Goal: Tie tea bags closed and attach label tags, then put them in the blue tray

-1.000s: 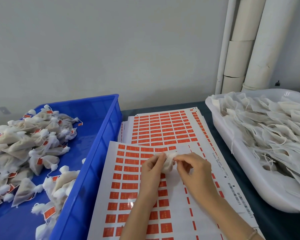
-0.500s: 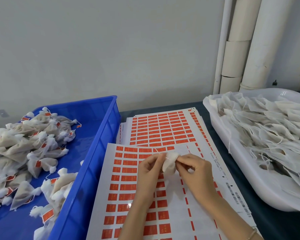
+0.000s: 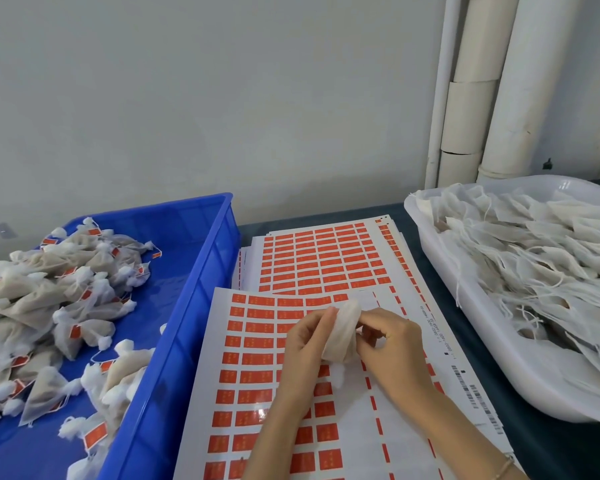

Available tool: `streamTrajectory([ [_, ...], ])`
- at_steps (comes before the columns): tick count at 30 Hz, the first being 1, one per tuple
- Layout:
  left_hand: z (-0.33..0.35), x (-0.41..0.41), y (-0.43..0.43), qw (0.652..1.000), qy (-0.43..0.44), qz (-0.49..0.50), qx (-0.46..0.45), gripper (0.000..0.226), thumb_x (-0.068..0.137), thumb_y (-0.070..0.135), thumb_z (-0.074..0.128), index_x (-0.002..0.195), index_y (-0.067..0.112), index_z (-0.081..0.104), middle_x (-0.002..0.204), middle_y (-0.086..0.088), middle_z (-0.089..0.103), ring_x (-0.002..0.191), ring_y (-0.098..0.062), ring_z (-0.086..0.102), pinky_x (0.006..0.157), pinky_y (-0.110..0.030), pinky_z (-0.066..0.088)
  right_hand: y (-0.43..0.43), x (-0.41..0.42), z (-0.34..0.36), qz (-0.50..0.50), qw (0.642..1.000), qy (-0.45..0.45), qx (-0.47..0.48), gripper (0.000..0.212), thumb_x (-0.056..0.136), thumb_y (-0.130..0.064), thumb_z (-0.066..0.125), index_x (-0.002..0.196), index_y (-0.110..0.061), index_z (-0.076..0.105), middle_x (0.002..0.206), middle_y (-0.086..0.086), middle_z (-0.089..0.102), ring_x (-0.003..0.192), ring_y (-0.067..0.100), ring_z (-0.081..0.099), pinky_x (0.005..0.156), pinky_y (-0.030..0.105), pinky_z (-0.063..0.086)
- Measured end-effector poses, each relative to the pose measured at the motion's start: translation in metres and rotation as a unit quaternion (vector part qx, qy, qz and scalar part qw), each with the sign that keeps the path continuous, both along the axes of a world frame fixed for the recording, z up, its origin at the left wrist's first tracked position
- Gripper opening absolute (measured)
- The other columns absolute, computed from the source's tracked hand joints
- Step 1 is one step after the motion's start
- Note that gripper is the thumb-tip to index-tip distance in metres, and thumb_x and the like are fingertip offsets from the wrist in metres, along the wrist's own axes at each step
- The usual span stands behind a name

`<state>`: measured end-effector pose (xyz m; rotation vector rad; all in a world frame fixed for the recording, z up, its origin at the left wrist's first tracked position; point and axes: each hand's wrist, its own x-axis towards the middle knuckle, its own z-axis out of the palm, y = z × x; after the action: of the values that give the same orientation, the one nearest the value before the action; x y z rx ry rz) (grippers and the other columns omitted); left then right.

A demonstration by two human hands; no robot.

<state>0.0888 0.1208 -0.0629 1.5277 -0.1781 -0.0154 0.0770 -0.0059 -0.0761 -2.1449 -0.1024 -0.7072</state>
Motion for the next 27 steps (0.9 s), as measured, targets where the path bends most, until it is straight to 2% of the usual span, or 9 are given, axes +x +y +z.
streamTrajectory([
  [4,0.0,0.0,0.002,0.999,-0.017,-0.025,0.028,0.023,0.083,0.041,0.069,0.101,0.028,0.071,0.097,0.01,0.071,0.096,-0.009,0.065,0.07,-0.014,0.052,-0.002,0.001,0.001,-0.006,1.0,0.02,0.013,0.022,0.077,-0.01,0.078,0.098,-0.017,0.076,0.088,-0.003,0.073,0.068,-0.005,0.055,0.068,0.002,0.04],
  [9,0.0,0.001,0.008,0.997,-0.022,-0.043,0.056,0.027,0.081,0.039,0.068,0.104,0.024,0.071,0.095,0.013,0.071,0.094,-0.008,0.066,0.071,-0.016,0.052,-0.006,0.003,0.001,-0.013,1.0,0.026,0.011,0.021,0.079,-0.012,0.076,0.099,-0.016,0.076,0.092,-0.002,0.073,0.071,-0.003,0.055,0.066,0.001,0.038],
  [11,-0.001,0.0,0.01,0.996,-0.007,-0.048,0.074,0.03,0.079,0.045,0.065,0.099,0.023,0.072,0.089,0.011,0.07,0.087,-0.007,0.066,0.07,-0.014,0.051,-0.011,0.004,0.003,-0.041,0.999,0.005,0.022,0.022,0.077,-0.007,0.077,0.098,-0.013,0.076,0.092,0.001,0.073,0.073,-0.005,0.055,0.065,-0.002,0.039],
  [14,0.001,-0.001,0.014,0.991,0.021,-0.087,0.102,0.034,0.088,0.047,0.054,0.091,0.019,0.073,0.08,0.01,0.07,0.074,-0.003,0.064,0.067,-0.008,0.047,-0.018,0.005,0.004,-0.07,0.996,-0.045,0.034,0.024,0.074,0.0,0.077,0.095,-0.01,0.076,0.088,0.002,0.072,0.074,-0.009,0.054,0.066,-0.005,0.04],
  [16,0.005,-0.001,0.018,0.984,0.038,-0.137,0.11,0.031,0.095,0.044,0.048,0.095,0.026,0.074,0.092,0.013,0.073,0.086,-0.003,0.066,0.07,-0.007,0.048,-0.018,0.004,0.005,-0.078,0.994,-0.063,0.035,0.023,0.073,0.001,0.078,0.093,-0.01,0.076,0.087,0.0,0.071,0.074,-0.008,0.056,0.066,-0.001,0.041],
  [18,0.008,-0.002,0.02,0.975,0.042,-0.18,0.12,0.032,0.097,0.043,0.045,0.095,0.03,0.074,0.101,0.009,0.073,0.095,-0.006,0.066,0.076,-0.009,0.048,-0.016,0.003,0.004,-0.076,0.994,-0.07,0.042,0.022,0.073,0.002,0.078,0.092,-0.01,0.076,0.087,0.0,0.071,0.076,-0.006,0.056,0.073,0.005,0.042],
  [22,0.009,-0.004,0.021,0.972,0.055,-0.19,0.124,0.032,0.09,0.055,0.051,0.087,0.031,0.073,0.09,0.01,0.069,0.085,-0.004,0.062,0.08,-0.019,0.048,-0.016,0.003,0.004,-0.072,0.994,-0.064,0.049,0.019,0.073,0.002,0.077,0.088,-0.011,0.076,0.085,0.0,0.07,0.074,-0.004,0.057,0.072,0.009,0.041],
  [24,0.009,-0.003,0.02,0.981,0.042,-0.168,0.085,0.033,0.087,0.056,0.055,0.085,0.028,0.073,0.087,0.007,0.066,0.084,-0.004,0.059,0.084,-0.024,0.044,-0.015,0.003,0.004,-0.052,0.997,-0.03,0.052,0.018,0.076,-0.002,0.077,0.086,-0.016,0.076,0.084,-0.002,0.07,0.075,-0.002,0.058,0.071,0.008,0.042],
  [27,0.012,-0.003,0.02,0.992,-0.001,-0.128,0.019,0.023,0.091,0.041,0.057,0.102,0.029,0.074,0.108,0.012,0.069,0.107,-0.002,0.06,0.088,-0.022,0.044,-0.011,0.003,0.003,0.006,0.998,0.058,0.033,0.022,0.081,-0.007,0.073,0.082,-0.029,0.073,0.083,-0.014,0.065,0.076,0.001,0.061,0.071,0.006,0.044],
])
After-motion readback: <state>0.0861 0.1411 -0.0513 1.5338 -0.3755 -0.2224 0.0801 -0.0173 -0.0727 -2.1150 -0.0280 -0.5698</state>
